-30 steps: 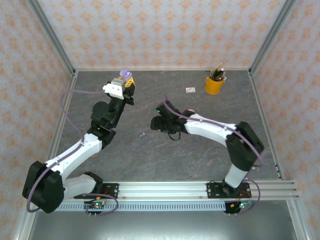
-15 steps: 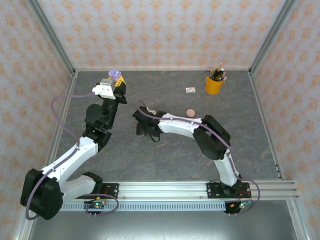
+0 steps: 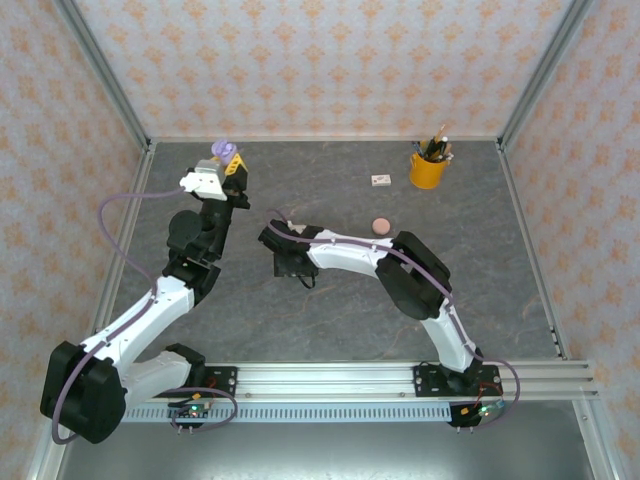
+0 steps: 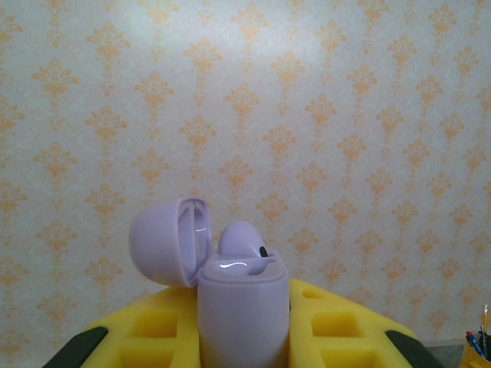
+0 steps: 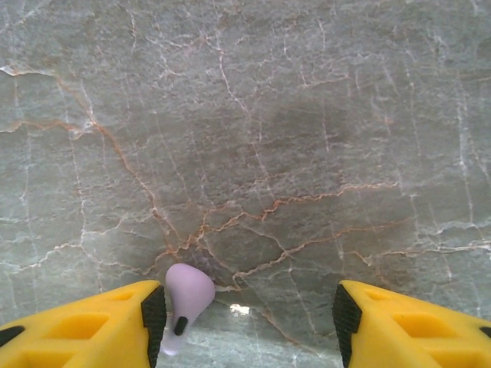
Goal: Insert the wireless bluetooth earbuds into the charging case
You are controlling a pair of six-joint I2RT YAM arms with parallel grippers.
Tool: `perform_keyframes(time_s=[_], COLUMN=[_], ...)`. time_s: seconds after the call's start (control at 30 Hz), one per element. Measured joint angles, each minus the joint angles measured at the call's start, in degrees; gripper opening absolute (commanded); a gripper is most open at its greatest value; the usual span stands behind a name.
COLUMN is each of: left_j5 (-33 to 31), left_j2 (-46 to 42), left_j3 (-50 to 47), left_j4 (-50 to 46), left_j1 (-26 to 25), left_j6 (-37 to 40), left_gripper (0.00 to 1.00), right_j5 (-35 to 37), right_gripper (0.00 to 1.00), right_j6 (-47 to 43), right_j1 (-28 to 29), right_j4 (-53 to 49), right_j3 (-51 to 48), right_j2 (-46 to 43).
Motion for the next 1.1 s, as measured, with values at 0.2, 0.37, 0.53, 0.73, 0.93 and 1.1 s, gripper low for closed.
perform_keyframes(time_s=[0.2,0.37,0.53,0.73,0.93,1.1], left_j5=[0.02,0.02,0.02,0.02,0.02,0.02], left_j2=[-0.24,-0.24,-0.24,-0.24,-0.24,-0.24], left_j3=[0.00,0.00,0.00,0.00,0.00,0.00], left_j4=[0.00,0.00,0.00,0.00,0.00,0.00], left_j1=[0.00,0.00,0.00,0.02,0.02,0.02], left_j6=[-0.07,-0.66,-0.74,-0.87,-0.87,-0.87], left_gripper=[0.00,0.00,0.00,0.00,0.00,0.00], right_j5=[0.33,0.26,-0.13,-0.87,-1.36,-2.14], right_gripper=[0.60,0.59,0.55,0.51,0.46,0.44], right_j6=[-0.42,-0.63,-0.46,0.70,1.16,1.42], right_j1=[0.00,0.00,0.00,0.00,0.00,0.00], right_j4=[0.26,0.22,-0.07,-0.68,-1.11,-1.38], right_j3=[-0.83,-1.18,-0.94,0.68,1.84,2.56], right_j2=[-0.44,-0.76,-0.76,-0.72,-0.33,0.81])
